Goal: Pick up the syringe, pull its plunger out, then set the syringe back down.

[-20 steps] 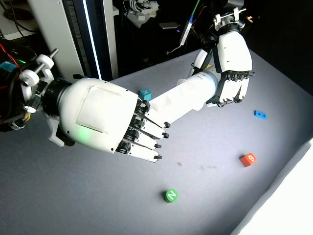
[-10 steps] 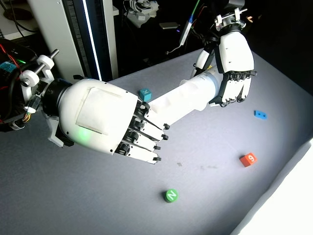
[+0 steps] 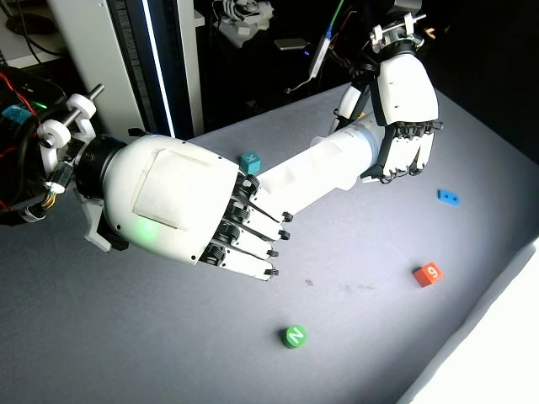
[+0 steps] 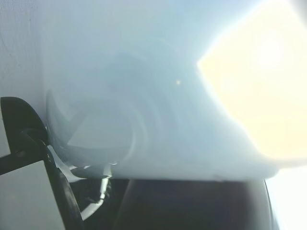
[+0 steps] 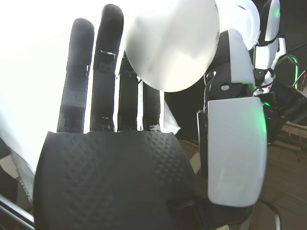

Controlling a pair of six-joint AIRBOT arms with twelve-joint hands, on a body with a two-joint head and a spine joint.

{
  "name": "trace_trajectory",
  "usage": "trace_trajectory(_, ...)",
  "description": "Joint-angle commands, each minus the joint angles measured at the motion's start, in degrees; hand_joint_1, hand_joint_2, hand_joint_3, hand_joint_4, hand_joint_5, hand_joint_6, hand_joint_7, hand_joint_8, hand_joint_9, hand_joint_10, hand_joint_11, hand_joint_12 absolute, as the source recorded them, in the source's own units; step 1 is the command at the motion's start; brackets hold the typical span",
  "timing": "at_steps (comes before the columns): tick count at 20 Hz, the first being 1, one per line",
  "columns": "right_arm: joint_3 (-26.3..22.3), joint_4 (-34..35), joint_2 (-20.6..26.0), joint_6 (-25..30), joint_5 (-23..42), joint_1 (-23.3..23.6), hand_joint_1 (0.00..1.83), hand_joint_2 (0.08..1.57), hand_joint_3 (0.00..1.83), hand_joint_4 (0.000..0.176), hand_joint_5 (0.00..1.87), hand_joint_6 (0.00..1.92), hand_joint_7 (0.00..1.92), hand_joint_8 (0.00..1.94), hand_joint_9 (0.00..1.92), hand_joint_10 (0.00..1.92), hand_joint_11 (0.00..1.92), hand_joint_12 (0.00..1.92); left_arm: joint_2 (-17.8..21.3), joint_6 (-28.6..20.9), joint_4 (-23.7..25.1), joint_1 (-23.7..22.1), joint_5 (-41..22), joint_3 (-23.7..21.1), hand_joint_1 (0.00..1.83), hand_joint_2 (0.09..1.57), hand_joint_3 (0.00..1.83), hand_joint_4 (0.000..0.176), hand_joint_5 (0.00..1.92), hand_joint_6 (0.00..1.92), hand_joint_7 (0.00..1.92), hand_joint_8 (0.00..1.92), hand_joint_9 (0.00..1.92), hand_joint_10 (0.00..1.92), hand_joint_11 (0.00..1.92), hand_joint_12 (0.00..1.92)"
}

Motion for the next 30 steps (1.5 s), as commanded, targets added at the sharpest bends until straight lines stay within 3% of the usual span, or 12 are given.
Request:
trace_trajectory(1, 0.11, 1.14, 0.4, 0.4, 7.44, 1.04, 0.85, 1.2, 0.0, 0.0, 0.41, 0.73, 0.54, 0.52, 0.44, 0.65, 0.11, 1.33, 0.5, 0.23, 2.79, -0.91, -0.76, -0.09, 1.36, 1.15, 0.0, 0.0, 0.87, 1.09, 0.97, 1.04, 0.77, 1.43, 0.46, 1.65)
trace_trajectory(2, 0.1, 1.12, 0.39, 0.44, 7.44, 1.04, 0.76, 1.16, 0.0, 0.0, 0.34, 0.33, 0.48, 0.25, 0.37, 0.43, 0.02, 1.24, 0.5, 0.23, 2.79, -0.91, -0.76, -0.11, 1.36, 1.15, 0.0, 0.0, 0.85, 1.11, 0.98, 1.04, 0.77, 1.43, 0.46, 1.65)
trace_trajectory(4, 0.07, 1.12, 0.39, 0.46, 7.44, 1.04, 0.75, 1.11, 0.0, 0.0, 0.33, 0.06, 0.47, 0.04, 0.38, 0.19, 0.0, 1.11, 0.5, 0.23, 2.79, -0.9, -0.76, -0.13, 1.36, 1.15, 0.0, 0.0, 0.84, 1.14, 0.98, 1.03, 0.77, 1.43, 0.46, 1.66)
trace_trajectory(9, -0.09, 1.07, 0.39, 0.46, 7.42, 1.03, 0.7, 1.11, 0.0, 0.0, 0.19, 0.0, 0.29, 0.0, 0.3, 0.04, 0.0, 0.95, 0.5, 0.23, 2.79, -0.89, -0.87, -0.06, 1.36, 1.15, 0.0, 0.0, 0.86, 1.11, 0.98, 1.05, 0.77, 1.42, 0.47, 1.67)
trace_trajectory(18, -0.18, 0.01, 2.34, 0.27, 5.67, 2.12, 0.69, 1.11, 0.0, 0.0, 0.16, 0.0, 0.25, 0.0, 0.27, 0.01, 0.0, 0.9, 0.47, -0.21, 4.2, 0.28, 0.26, 0.86, 1.36, 1.15, 0.0, 0.0, 0.87, 1.09, 0.95, 1.05, 0.77, 1.44, 0.45, 1.66)
trace_trajectory(22, -0.7, -0.15, 4.47, 0.86, 5.08, 2.59, 0.72, 1.11, 0.0, 0.0, 0.16, 0.0, 0.26, 0.0, 0.27, 0.01, 0.0, 0.91, 0.48, -11.63, 14.68, 4.37, 0.9, 1.32, 1.37, 1.13, 0.0, 0.0, 0.89, 1.05, 1.01, 0.98, 0.8, 1.39, 0.48, 1.63)
trace_trajectory(26, -2.92, -1.95, 7.01, 0.86, 5.04, 3.84, 0.75, 1.1, 0.0, 0.0, 0.19, 0.01, 0.28, 0.01, 0.29, 0.01, 0.0, 0.93, 0.47, -24.47, 24.98, 10.64, 1.16, 2.1, 1.36, 1.16, 0.0, 0.0, 0.85, 1.12, 0.96, 1.06, 0.75, 1.45, 0.44, 1.67)
trace_trajectory(30, -3.48, -2.02, 7.83, 0.75, 2.49, 5.4, 0.74, 1.11, 0.0, 0.0, 0.18, 0.01, 0.28, 0.01, 0.29, 0.01, 0.0, 0.94, 0.28, -33.74, 32.02, 16.16, -0.16, 2.99, 1.37, 1.14, 0.0, 0.0, 0.88, 1.06, 0.99, 1.03, 0.78, 1.41, 0.47, 1.63)
